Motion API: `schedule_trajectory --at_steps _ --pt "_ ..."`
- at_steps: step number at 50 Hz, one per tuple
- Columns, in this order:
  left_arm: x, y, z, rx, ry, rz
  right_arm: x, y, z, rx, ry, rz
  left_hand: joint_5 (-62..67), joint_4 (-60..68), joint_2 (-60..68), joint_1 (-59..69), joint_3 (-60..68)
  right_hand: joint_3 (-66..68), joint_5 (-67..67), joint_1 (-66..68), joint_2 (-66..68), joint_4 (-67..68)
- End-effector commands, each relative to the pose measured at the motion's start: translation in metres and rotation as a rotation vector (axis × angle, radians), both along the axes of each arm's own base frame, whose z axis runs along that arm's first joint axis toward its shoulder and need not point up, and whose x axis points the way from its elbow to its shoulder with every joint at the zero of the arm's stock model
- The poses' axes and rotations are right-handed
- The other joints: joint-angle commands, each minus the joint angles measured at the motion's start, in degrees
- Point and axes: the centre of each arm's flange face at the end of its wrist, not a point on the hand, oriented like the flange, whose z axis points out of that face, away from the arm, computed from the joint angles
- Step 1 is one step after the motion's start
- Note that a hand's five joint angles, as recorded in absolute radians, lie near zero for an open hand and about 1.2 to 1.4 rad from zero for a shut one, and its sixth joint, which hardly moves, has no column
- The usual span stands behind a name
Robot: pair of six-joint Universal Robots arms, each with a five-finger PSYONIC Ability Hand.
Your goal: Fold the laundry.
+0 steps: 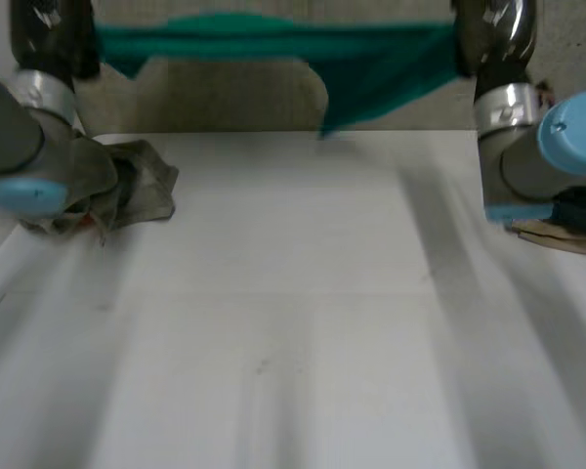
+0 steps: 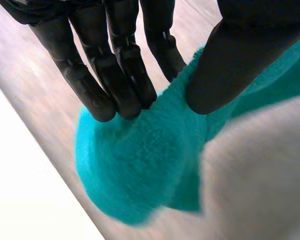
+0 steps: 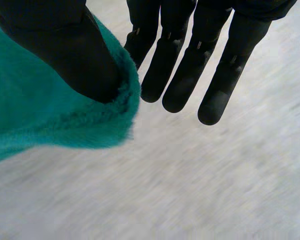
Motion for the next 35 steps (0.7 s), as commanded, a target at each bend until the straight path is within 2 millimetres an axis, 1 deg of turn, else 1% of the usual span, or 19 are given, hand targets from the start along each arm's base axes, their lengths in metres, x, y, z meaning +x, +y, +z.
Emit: schedule_trajectory --at_steps 1,2,3,6,7,11,12,14,15,18,19,22,23,27,31,35 --pt "-0.009 0.033 -0.094 0.327 -0.105 -0.08 -0.004 0.024 -0.088 0.35 0.181 0.032 13.48 11.37 11.32 13.58 11.88 11.96 11.57 15.85 12.45 11.71" --pt "-0.009 0.038 -0.101 0.357 -0.121 -0.084 -0.006 0.027 -0.096 0.389 0.201 0.024 13.48 11.37 11.32 13.58 11.88 11.96 11.57 15.85 12.45 11.71" --pt "-0.008 0.049 -0.116 0.431 -0.156 -0.087 -0.011 0.034 -0.108 0.456 0.235 0.014 13.48 11.37 11.32 13.58 11.88 11.96 11.57 15.85 12.45 11.71" --pt "-0.006 0.066 -0.13 0.523 -0.208 -0.085 -0.018 0.044 -0.122 0.546 0.289 0.007 13.48 11.37 11.32 13.58 11.88 11.96 11.57 15.85 12.45 11.71" --pt "-0.005 0.078 -0.137 0.588 -0.241 -0.083 -0.023 0.05 -0.128 0.597 0.315 0.003 13.48 11.37 11.32 13.58 11.88 11.96 11.57 15.85 12.45 11.71" --pt "-0.003 0.102 -0.145 0.71 -0.304 -0.093 -0.035 0.06 -0.133 0.674 0.353 -0.01 13.48 11.37 11.32 13.58 11.88 11.96 11.57 15.85 12.45 11.71" --pt "-0.003 0.105 -0.144 0.721 -0.311 -0.094 -0.037 0.061 -0.133 0.681 0.359 -0.008 13.48 11.37 11.32 13.58 11.88 11.96 11.57 15.85 12.45 11.71" --pt "0.0 0.107 -0.142 0.745 -0.315 -0.088 -0.039 0.063 -0.133 0.691 0.367 -0.007 5.48 3.36 3.32 5.57 3.87 11.96 11.57 15.85 12.45 11.71" --pt "0.002 0.107 -0.14 0.756 -0.317 -0.083 -0.041 0.065 -0.133 0.695 0.369 -0.005 -2.57 -4.68 -4.72 -2.47 -4.17 11.96 11.57 15.85 12.45 11.71" --pt "0.006 0.105 -0.135 0.765 -0.313 -0.069 -0.043 0.067 -0.132 0.696 0.375 -0.002 -18.57 -20.69 -20.73 -18.48 -20.18 11.96 11.57 15.85 12.45 11.71" --pt "0.01 0.101 -0.131 0.76 -0.303 -0.057 -0.044 0.068 -0.132 0.7 0.37 -0.004 -25.62 -27.73 -27.78 -25.53 -27.23 11.96 11.57 15.85 12.45 11.71" --pt "0.015 0.094 -0.122 0.744 -0.289 -0.039 -0.045 0.069 -0.133 0.705 0.371 -0.005 -26.87 -28.98 -29.03 -26.77 -28.47 11.96 11.57 15.85 12.45 11.71" --pt "0.018 0.091 -0.117 0.732 -0.278 -0.029 -0.046 0.069 -0.133 0.707 0.371 -0.007 -28.2 -30.31 -30.36 -28.11 -29.81 11.96 11.57 15.85 12.45 11.71" --pt "0.027 0.086 -0.105 0.712 -0.236 -0.01 -0.047 0.07 -0.135 0.715 0.371 -0.007 -36.28 -38.39 -38.43 -36.18 -37.88 11.96 11.57 15.85 12.45 11.71" --pt "0.034 0.085 -0.1 0.735 -0.193 0.006 -0.048 0.071 -0.136 0.718 0.372 -0.011 -39.15 -41.26 -41.3 -39.05 -40.75 11.96 11.57 15.85 12.45 11.71" --pt "0.038 0.086 -0.102 0.77 -0.18 0.006 -0.05 0.07 -0.138 0.723 0.372 -0.014 -39.99 -42.1 -42.15 -39.9 -41.59 11.96 11.57 15.85 12.45 11.71"
